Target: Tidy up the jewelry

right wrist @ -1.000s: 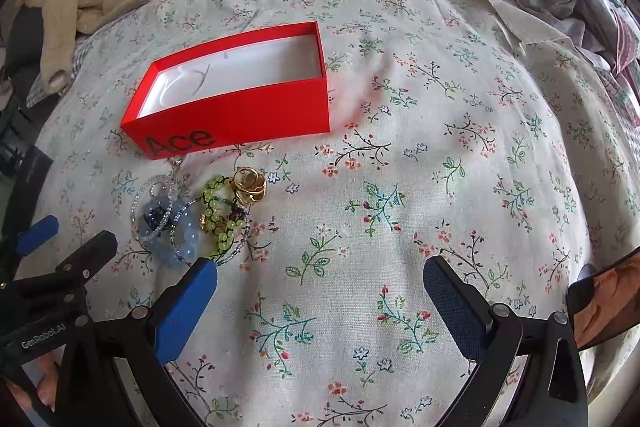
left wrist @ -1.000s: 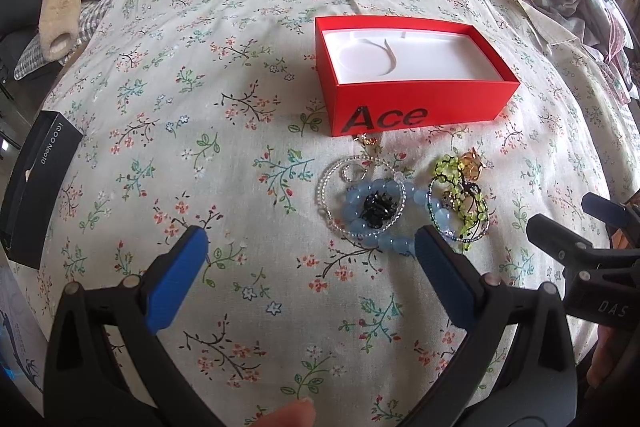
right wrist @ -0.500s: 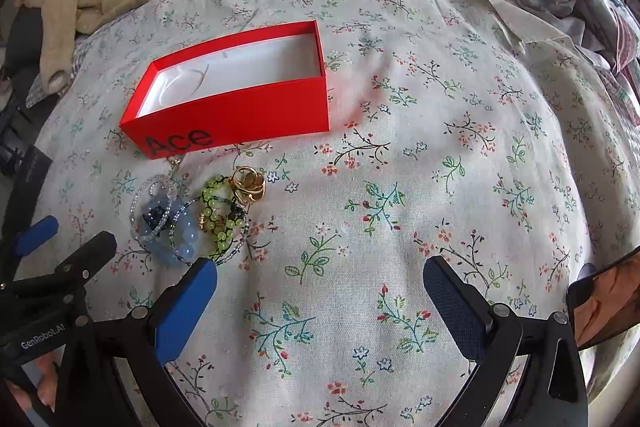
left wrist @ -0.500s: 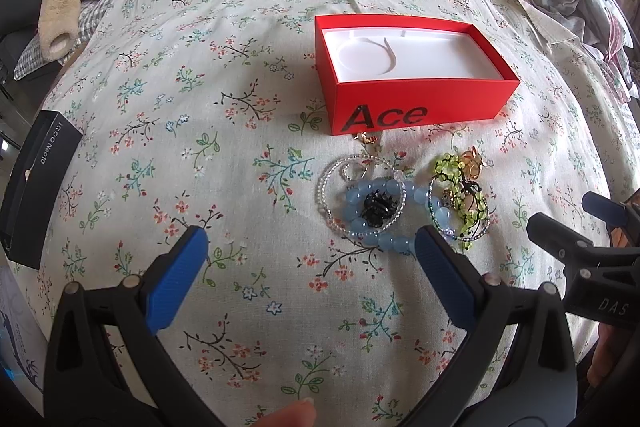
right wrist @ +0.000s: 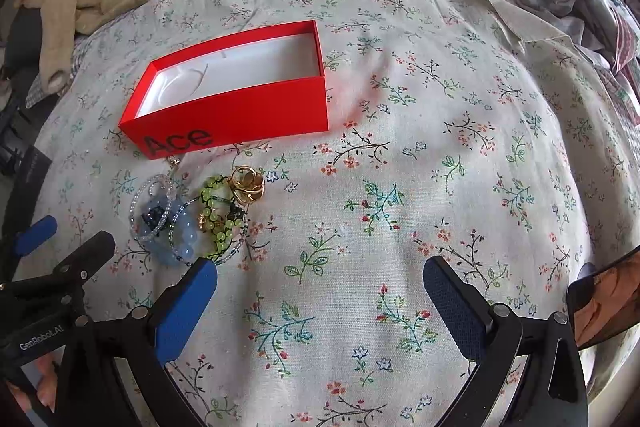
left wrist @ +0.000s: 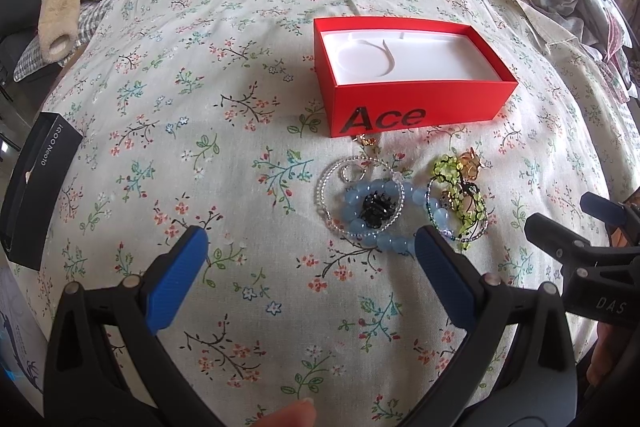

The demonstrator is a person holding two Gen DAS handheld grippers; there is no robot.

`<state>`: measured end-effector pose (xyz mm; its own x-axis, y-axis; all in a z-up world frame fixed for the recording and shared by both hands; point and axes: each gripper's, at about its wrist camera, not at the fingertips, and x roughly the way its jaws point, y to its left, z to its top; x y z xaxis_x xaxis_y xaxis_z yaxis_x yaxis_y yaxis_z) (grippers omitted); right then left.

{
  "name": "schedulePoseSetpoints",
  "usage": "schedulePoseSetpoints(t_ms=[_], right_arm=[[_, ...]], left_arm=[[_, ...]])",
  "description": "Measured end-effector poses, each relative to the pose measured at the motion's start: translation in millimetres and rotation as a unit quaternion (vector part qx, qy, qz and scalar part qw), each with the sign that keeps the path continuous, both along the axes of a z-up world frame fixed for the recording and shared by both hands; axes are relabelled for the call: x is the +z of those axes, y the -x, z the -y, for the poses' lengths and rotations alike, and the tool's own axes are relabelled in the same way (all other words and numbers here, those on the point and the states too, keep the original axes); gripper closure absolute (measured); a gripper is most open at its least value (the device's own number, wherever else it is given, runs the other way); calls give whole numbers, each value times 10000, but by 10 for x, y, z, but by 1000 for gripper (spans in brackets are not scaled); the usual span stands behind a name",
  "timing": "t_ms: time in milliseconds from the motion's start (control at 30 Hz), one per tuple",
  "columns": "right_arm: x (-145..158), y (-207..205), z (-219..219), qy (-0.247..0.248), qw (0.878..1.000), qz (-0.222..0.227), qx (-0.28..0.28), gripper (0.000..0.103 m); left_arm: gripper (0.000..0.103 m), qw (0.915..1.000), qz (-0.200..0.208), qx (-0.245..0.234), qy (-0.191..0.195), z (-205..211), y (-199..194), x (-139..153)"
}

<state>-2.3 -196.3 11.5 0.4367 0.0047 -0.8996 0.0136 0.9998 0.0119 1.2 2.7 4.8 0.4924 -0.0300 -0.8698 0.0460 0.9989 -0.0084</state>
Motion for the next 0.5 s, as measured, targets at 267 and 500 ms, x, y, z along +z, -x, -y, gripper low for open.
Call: schedulePoseSetpoints(t_ms=[267,500], right_arm=[[-15,-10,-8,18,10000,-28,6,0],[-20,-10,-8,30,10000,-26,7,0]], left_arm=[[0,10000,7,-14,13,-13,2,13],[0,10000,9,-11,19,-12,1,25]])
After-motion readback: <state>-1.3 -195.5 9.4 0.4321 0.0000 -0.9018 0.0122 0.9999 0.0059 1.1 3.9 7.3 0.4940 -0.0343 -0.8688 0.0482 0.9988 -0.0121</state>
